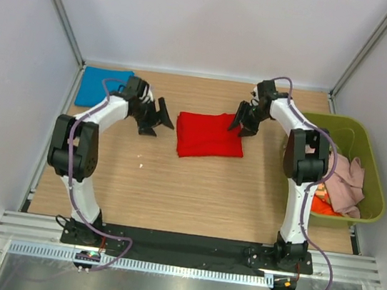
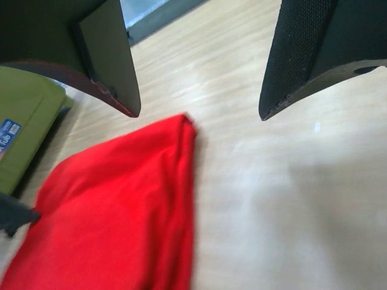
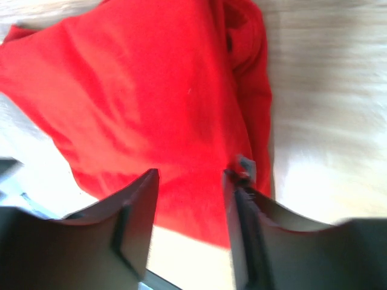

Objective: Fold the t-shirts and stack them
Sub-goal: Fold the tshirt, then neatly place the folded tshirt to the corner

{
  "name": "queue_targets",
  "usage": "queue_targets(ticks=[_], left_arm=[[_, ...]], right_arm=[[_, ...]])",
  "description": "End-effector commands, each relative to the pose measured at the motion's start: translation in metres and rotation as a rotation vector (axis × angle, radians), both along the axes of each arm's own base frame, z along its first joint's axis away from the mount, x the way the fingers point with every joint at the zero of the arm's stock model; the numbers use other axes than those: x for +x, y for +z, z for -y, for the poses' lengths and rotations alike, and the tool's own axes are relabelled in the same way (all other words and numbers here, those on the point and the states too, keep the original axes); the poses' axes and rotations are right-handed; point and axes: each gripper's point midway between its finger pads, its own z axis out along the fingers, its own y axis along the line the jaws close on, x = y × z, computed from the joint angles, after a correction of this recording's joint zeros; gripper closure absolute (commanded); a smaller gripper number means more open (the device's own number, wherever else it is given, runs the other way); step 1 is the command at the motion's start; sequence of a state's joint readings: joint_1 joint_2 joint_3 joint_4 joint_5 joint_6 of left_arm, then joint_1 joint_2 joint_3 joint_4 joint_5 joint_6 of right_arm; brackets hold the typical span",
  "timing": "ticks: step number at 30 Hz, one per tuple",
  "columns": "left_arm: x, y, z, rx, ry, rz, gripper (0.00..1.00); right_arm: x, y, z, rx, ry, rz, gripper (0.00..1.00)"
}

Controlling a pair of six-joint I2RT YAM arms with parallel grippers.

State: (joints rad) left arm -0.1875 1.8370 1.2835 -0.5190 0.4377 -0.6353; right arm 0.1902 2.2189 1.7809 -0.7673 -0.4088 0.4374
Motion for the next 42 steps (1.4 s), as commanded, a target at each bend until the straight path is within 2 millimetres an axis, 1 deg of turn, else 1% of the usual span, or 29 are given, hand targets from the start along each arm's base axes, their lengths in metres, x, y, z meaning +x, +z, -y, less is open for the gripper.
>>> queue_targets(ticks=[1,2,3,4,5,6,7,9,10,12,13,14,15,16,17,18,19,20,22,24,28,30,32,34,35,37,38,41,42], left_arm=[[0.033,0.011,0.001,0.019,-0.099,0.094,0.18],[0.040,0.014,0.005,0.006,-0.118,0.112,0.16],[0.052,0.012,0.009,-0.009,-0.138,0.120,0.14],[0.057,0.014,0.015,-0.028,-0.180,0.143,0.11],[0.062,0.013,0.017,-0.037,-0.195,0.150,0.09],[0.067,0.009,0.019,-0.042,-0.206,0.149,0.09],[0.076,0.004,0.022,-0.049,-0.217,0.155,0.09],[0.084,-0.001,0.026,-0.071,-0.229,0.152,0.09],[0.088,-0.007,0.028,-0.073,-0.231,0.149,0.09],[0.095,-0.011,0.030,-0.065,-0.227,0.168,0.09],[0.096,-0.013,0.030,-0.065,-0.226,0.166,0.10],[0.099,-0.017,0.033,-0.061,-0.231,0.173,0.10],[0.098,-0.021,0.036,-0.042,-0.235,0.172,0.11],[0.097,-0.024,0.039,-0.038,-0.239,0.169,0.11],[0.096,-0.028,0.041,-0.038,-0.242,0.165,0.12],[0.093,-0.033,0.046,-0.030,-0.245,0.159,0.13],[0.091,-0.036,0.048,-0.022,-0.244,0.159,0.13],[0.089,-0.042,0.050,-0.013,-0.242,0.156,0.14],[0.087,-0.049,0.057,-0.002,-0.240,0.150,0.15],[0.084,-0.058,0.063,0.010,-0.239,0.133,0.18],[0.088,-0.073,0.060,0.042,-0.181,0.110,0.23],[0.090,-0.078,0.058,0.053,-0.160,0.104,0.28],[0.090,-0.083,0.056,0.069,-0.147,0.098,0.30],[0.092,-0.087,0.056,0.071,-0.144,0.094,0.37],[0.092,-0.087,0.057,0.067,-0.141,0.089,0.45],[0.092,-0.091,0.058,0.060,-0.136,0.083,0.55],[0.092,-0.092,0.059,0.044,-0.132,0.076,0.65],[0.095,-0.091,0.064,0.022,-0.126,0.084,0.84],[0.097,-0.088,0.064,0.016,-0.123,0.091,1.00]], right_arm=[[0.001,0.076,0.008,-0.052,0.026,0.129,0.42],[0.002,0.088,0.006,-0.049,0.030,0.148,0.40],[-0.001,0.102,0.005,-0.040,0.032,0.171,0.39],[-0.006,0.107,0.005,-0.035,0.035,0.167,0.38],[-0.009,0.115,0.004,-0.029,0.039,0.178,0.37],[-0.015,0.128,0.003,-0.020,0.040,0.201,0.37],[-0.019,0.134,0.001,-0.005,0.045,0.212,0.37],[-0.030,0.134,0.001,0.013,0.048,0.194,0.36],[-0.040,0.138,-0.001,0.029,0.050,0.195,0.36],[-0.049,0.140,0.000,0.036,0.050,0.197,0.36],[-0.052,0.141,-0.001,0.043,0.051,0.203,0.37],[-0.061,0.141,0.000,0.052,0.048,0.194,0.36],[-0.064,0.140,0.001,0.055,0.050,0.192,0.36],[-0.070,0.134,0.002,0.057,0.049,0.178,0.36],[-0.075,0.138,0.001,0.064,0.049,0.185,0.36],[-0.076,0.137,0.002,0.068,0.049,0.190,0.36],[-0.081,0.131,0.001,0.069,0.047,0.170,0.36],[-0.084,0.133,0.001,0.073,0.052,0.175,0.36],[-0.088,0.129,0.002,0.077,0.053,0.168,0.36],[-0.092,0.130,0.001,0.084,0.056,0.169,0.36],[-0.100,0.126,0.001,0.093,0.061,0.160,0.36],[-0.102,0.131,0.001,0.103,0.060,0.175,0.36],[-0.108,0.129,0.000,0.111,0.063,0.169,0.36],[-0.114,0.129,0.000,0.121,0.060,0.164,0.36],[-0.116,0.129,0.000,0.123,0.061,0.162,0.36],[-0.121,0.129,0.001,0.129,0.058,0.161,0.36],[-0.124,0.129,0.001,0.130,0.061,0.161,0.36],[-0.134,0.128,0.001,0.140,0.060,0.151,0.36],[-0.138,0.124,0.002,0.140,0.056,0.139,0.37]])
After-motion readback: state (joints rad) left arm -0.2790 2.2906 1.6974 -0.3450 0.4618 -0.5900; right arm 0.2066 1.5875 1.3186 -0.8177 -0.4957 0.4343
